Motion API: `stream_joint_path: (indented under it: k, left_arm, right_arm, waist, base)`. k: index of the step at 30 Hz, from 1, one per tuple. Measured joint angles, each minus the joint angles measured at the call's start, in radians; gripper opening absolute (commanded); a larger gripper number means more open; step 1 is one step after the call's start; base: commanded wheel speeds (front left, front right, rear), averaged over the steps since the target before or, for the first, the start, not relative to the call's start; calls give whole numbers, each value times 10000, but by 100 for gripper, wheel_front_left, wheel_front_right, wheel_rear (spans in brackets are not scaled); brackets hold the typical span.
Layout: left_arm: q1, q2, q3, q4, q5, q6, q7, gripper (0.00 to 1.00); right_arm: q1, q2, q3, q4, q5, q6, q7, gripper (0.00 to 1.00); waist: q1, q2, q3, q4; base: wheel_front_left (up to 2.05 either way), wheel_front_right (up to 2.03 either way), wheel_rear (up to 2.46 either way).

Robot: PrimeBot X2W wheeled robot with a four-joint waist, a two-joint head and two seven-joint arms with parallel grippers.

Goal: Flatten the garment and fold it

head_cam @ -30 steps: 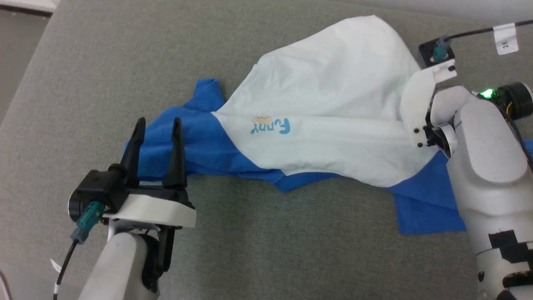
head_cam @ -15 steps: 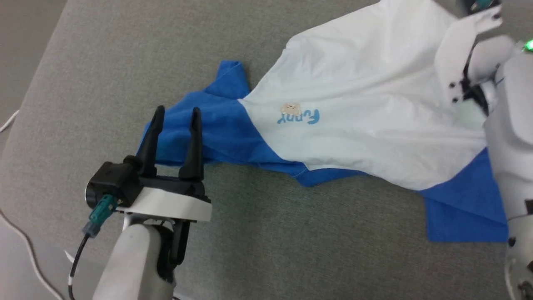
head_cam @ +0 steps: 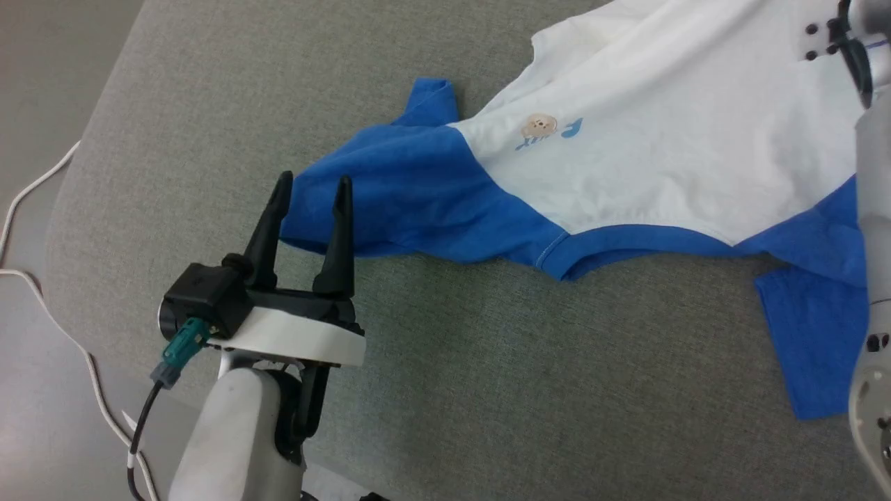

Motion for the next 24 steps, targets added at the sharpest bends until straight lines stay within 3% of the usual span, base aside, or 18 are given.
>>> stream_joint_path:
  k: [5, 12, 18, 24]
  left_arm:
    - [1, -27, 203, 173, 56, -81, 0, 100]
    - [88, -23, 454, 370, 326, -178, 0, 100]
    - [479, 61, 504, 543, 460, -190, 2, 100]
    - [826, 165, 497, 650, 441, -190, 123, 100]
  right_arm:
    - [-15, 433, -322, 522, 268, 0, -878, 100]
    - [630, 861, 221, 529, 2169, 0, -2876, 100]
    - [3204, 922, 1329, -775, 3814, 0, -3762, 100]
    - [6474, 920, 993, -2805, 5074, -4, -3695, 100]
  waist:
    - [-1, 0, -154, -82]
    - [-2, 0, -813, -491]
    - [-3, 0, -1596, -1067]
    - [-4, 0, -2412, -1631]
  base:
    - [0, 0, 0]
    - [0, 0, 0]
    - [0, 0, 0]
    - [0, 0, 0]
